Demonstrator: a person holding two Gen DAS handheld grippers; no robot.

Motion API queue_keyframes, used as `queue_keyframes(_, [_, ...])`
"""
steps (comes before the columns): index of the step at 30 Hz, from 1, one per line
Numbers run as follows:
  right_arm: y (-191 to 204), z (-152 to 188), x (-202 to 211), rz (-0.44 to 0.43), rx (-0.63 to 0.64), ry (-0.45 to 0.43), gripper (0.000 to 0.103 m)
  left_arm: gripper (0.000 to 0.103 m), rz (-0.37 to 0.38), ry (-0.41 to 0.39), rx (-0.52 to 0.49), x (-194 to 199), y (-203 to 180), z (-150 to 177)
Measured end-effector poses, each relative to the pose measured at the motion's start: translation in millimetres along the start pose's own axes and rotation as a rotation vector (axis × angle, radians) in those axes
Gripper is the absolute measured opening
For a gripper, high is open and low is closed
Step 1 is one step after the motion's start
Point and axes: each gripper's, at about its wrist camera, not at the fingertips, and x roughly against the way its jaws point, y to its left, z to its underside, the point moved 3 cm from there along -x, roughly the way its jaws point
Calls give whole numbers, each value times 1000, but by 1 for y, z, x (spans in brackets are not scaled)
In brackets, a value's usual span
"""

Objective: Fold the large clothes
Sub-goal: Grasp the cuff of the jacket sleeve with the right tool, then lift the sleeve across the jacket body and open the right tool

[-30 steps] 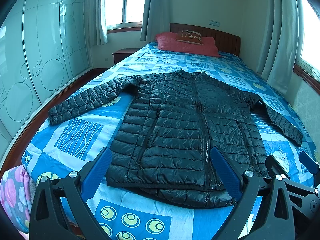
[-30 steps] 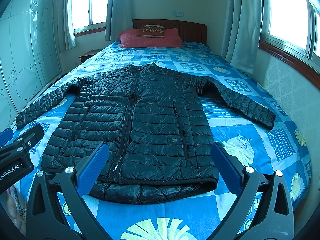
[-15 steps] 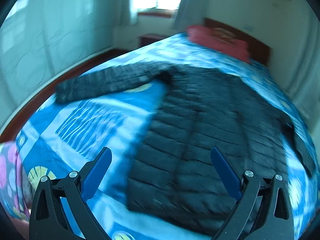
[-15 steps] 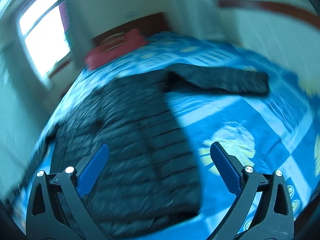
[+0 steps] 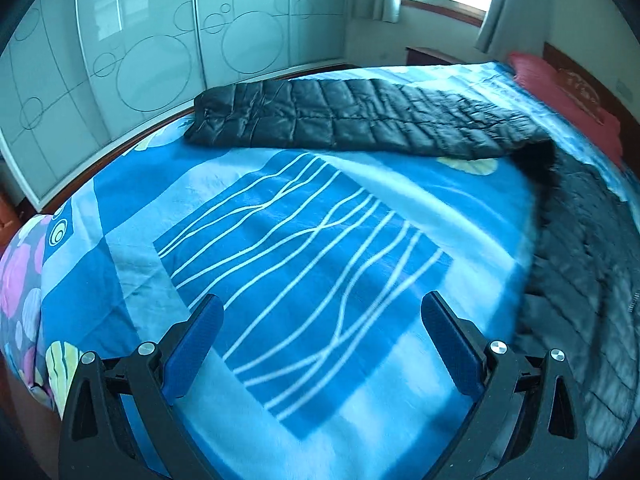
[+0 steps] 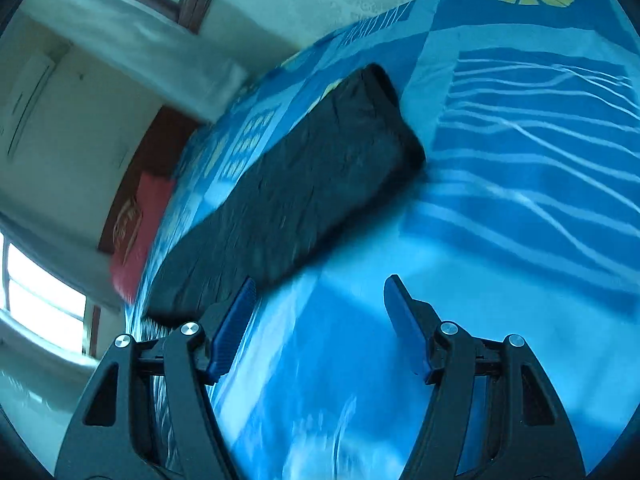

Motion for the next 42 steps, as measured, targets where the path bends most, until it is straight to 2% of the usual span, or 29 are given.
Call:
queue_keyframes(3, [0, -16, -13, -35, -15, -84, 68, 98, -36, 26, 13, -15, -2, -1])
queue_keyframes(6, [2, -31, -26, 4, -18, -136, 68, 98, -47, 24, 29, -20, 0, -3])
queue_keyframes(8, [5, -38, -32, 58, 12, -172, 61, 98, -58, 18, 22, -21, 0, -7])
queue_keyframes(9, [7, -41, -34, 79, 24, -178, 42, 98, -62, 18, 21, -22, -1, -7])
queue_keyframes(10, [7, -44, -41, 86, 27, -168, 17, 99, -66, 17, 21, -23, -1, -7])
queue_keyframes(11, [6, -48, -45, 80, 22, -157, 11, 99, -69, 14, 20, -24, -1, -7])
queue_keyframes(15, [35, -47, -24, 74, 118, -210, 7, 99, -80, 0, 16, -26, -2, -5])
queue_keyframes(20, [138, -13, 9, -43, 395, -279, 6, 99, -87, -8, 12, -27, -2, -4])
queue_keyframes(22, [191, 16, 14, -123, 510, -265, 6, 99, -90, -8, 10, -26, -3, -3])
queue_keyframes(25, [261, 67, 9, -221, 634, -198, 6, 99, -96, -8, 5, -27, -3, -3])
queue_keyframes(29, [330, 137, -7, -303, 754, -110, 6, 99, -98, -11, 4, -27, -4, -2])
queue_keyframes(32, [380, 211, -23, -357, 887, -31, 6, 99, -99, -12, 4, -27, -5, -2])
queue_keyframes(37, [427, 312, -57, -403, 1035, 117, 6, 99, -95, -15, 6, -27, -4, -1])
queue_keyframes(39, [439, 358, -71, -401, 1099, 175, 6, 99, -94, -18, 5, -27, -4, -1])
queue_keyframes(42, [449, 409, -95, -381, 1158, 268, 6, 99, -94, -20, 6, -27, -3, -1])
